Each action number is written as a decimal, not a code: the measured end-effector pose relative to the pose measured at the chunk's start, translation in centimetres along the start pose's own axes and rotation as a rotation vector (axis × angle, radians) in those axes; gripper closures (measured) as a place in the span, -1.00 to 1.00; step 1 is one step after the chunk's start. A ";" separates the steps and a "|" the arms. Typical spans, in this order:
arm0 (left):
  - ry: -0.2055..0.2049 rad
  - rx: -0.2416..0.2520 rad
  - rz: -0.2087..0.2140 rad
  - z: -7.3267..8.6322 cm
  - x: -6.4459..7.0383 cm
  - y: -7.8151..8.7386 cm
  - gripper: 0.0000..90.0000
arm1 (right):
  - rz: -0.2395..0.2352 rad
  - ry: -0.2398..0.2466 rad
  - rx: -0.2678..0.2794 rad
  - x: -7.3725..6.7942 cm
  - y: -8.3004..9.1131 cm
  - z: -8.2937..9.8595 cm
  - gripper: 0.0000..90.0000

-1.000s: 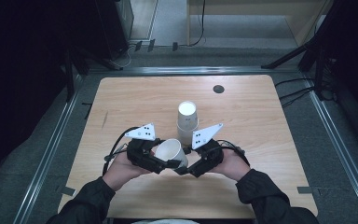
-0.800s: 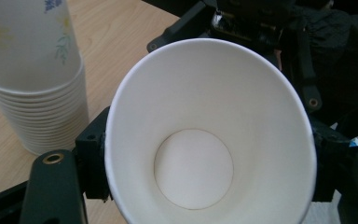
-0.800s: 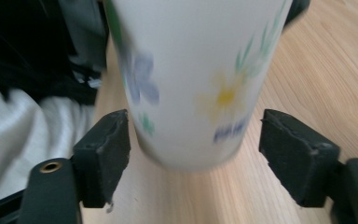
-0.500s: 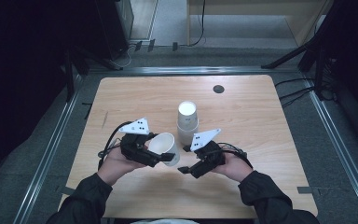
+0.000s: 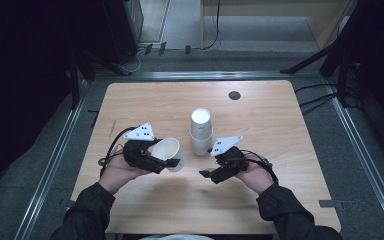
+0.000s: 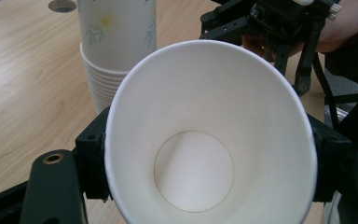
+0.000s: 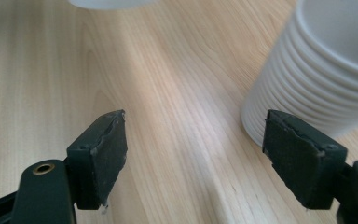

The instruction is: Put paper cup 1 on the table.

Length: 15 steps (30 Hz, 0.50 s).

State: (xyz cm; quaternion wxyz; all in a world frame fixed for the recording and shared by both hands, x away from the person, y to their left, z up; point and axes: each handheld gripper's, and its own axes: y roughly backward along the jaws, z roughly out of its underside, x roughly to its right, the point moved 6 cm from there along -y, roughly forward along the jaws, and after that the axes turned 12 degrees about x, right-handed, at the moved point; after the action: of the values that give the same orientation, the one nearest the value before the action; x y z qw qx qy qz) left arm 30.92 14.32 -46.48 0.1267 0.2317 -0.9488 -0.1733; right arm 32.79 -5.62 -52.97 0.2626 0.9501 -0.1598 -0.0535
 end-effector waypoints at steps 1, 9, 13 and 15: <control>0.000 0.000 0.000 0.0 0.0 0.0 -0.48 | 0.000 0.000 0.000 0.0 0.0 0.0 -0.51; 0.012 0.000 -0.037 0.3 -1.4 0.8 -0.48 | 0.078 -0.037 0.018 1.3 0.6 0.0 -0.51; 0.019 0.007 -0.045 0.7 -2.4 1.3 -0.48 | 0.124 -0.071 0.036 2.2 1.2 -0.1 -0.51; 0.037 0.000 -0.072 1.0 -3.5 1.7 -0.48 | 0.129 -0.076 0.040 2.4 1.3 -0.1 -0.51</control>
State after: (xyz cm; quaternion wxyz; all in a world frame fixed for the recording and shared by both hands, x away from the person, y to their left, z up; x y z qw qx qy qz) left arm 32.97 17.67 -47.29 0.1377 0.2689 -0.9374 -0.1734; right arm 34.68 -7.40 -52.30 0.2402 0.9401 -0.2317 -0.0691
